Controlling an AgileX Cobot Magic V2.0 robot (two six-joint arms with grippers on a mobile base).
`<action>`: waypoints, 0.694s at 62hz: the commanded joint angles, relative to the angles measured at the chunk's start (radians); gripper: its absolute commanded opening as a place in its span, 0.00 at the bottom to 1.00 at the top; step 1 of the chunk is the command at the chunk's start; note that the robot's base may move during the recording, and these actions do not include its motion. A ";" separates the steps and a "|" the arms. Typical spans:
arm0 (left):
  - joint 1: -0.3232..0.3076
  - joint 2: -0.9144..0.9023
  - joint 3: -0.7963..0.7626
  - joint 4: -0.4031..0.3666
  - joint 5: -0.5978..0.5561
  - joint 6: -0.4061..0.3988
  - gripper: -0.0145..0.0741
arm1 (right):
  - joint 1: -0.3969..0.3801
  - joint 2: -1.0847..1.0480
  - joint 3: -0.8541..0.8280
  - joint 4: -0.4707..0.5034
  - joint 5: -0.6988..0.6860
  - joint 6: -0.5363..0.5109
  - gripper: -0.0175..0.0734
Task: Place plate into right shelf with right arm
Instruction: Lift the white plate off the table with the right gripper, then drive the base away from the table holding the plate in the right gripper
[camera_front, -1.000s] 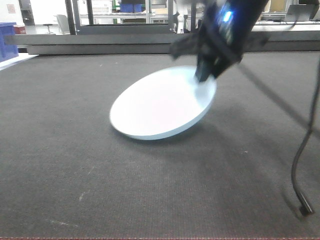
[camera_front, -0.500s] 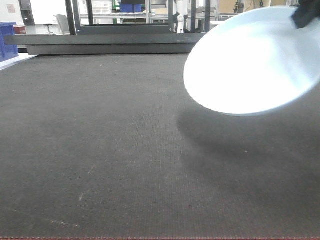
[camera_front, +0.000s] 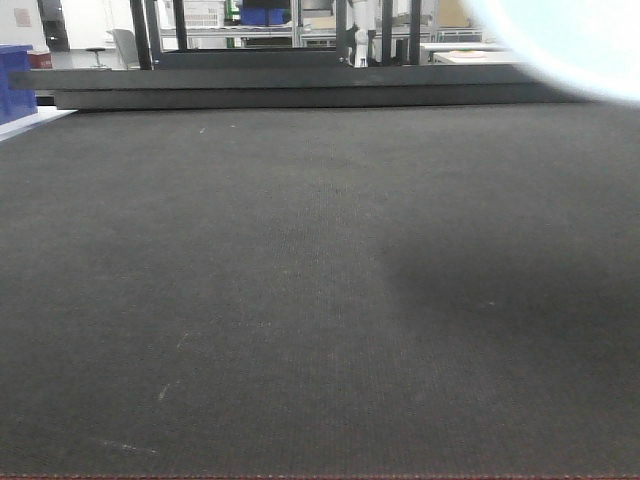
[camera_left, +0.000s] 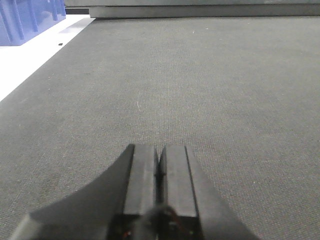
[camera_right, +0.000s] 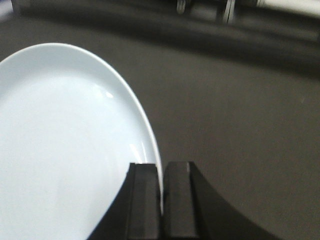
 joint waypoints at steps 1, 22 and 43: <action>-0.002 -0.010 0.008 -0.008 -0.084 -0.003 0.11 | -0.006 -0.075 -0.027 -0.025 -0.111 -0.006 0.22; -0.002 -0.010 0.008 -0.008 -0.084 -0.003 0.11 | -0.006 -0.278 -0.027 -0.025 -0.208 -0.006 0.22; -0.002 -0.010 0.008 -0.008 -0.084 -0.003 0.11 | -0.006 -0.280 -0.027 -0.025 -0.209 -0.006 0.22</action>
